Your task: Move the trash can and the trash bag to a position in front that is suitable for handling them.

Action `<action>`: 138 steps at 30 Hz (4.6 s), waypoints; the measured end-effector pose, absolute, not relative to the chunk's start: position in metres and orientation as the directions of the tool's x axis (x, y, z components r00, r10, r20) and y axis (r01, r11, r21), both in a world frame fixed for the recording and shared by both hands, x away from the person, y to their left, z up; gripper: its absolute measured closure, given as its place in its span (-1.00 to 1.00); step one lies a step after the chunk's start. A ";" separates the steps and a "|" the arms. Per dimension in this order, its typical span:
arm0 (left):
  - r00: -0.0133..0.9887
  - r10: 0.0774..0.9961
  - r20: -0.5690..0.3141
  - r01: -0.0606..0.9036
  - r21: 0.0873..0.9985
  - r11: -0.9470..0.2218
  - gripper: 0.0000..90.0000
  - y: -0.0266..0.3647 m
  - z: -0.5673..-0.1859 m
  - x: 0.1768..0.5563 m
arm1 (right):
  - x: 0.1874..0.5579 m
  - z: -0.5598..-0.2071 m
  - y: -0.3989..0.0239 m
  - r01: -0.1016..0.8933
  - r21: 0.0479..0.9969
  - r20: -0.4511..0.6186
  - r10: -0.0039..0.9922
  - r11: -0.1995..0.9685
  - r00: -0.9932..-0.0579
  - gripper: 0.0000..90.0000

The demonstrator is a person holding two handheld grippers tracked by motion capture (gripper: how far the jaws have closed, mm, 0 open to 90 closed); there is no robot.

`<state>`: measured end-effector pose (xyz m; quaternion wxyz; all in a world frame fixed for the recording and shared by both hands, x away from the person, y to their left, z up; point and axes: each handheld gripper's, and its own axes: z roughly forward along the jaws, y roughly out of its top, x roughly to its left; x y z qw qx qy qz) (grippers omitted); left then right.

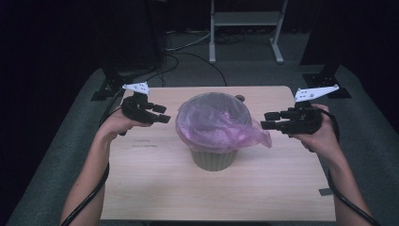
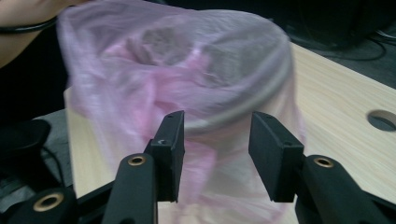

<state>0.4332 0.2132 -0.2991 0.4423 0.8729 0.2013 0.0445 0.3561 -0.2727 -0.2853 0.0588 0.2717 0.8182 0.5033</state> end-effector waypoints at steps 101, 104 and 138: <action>0.954 0.269 -0.135 0.267 0.791 -0.551 0.17 0.229 -0.347 0.368 | 0.308 -0.333 -0.270 0.387 0.782 0.241 0.336 0.489 -0.911 0.08; 0.956 0.266 -0.125 0.257 0.794 -0.551 0.12 0.220 -0.340 0.371 | 0.311 -0.329 -0.268 0.386 0.790 0.207 0.385 0.476 -0.899 0.08; 0.954 0.294 -0.063 0.243 0.736 -0.631 0.75 0.183 -0.380 0.380 | 0.338 -0.378 -0.216 0.426 0.708 0.136 0.483 0.563 -0.865 0.76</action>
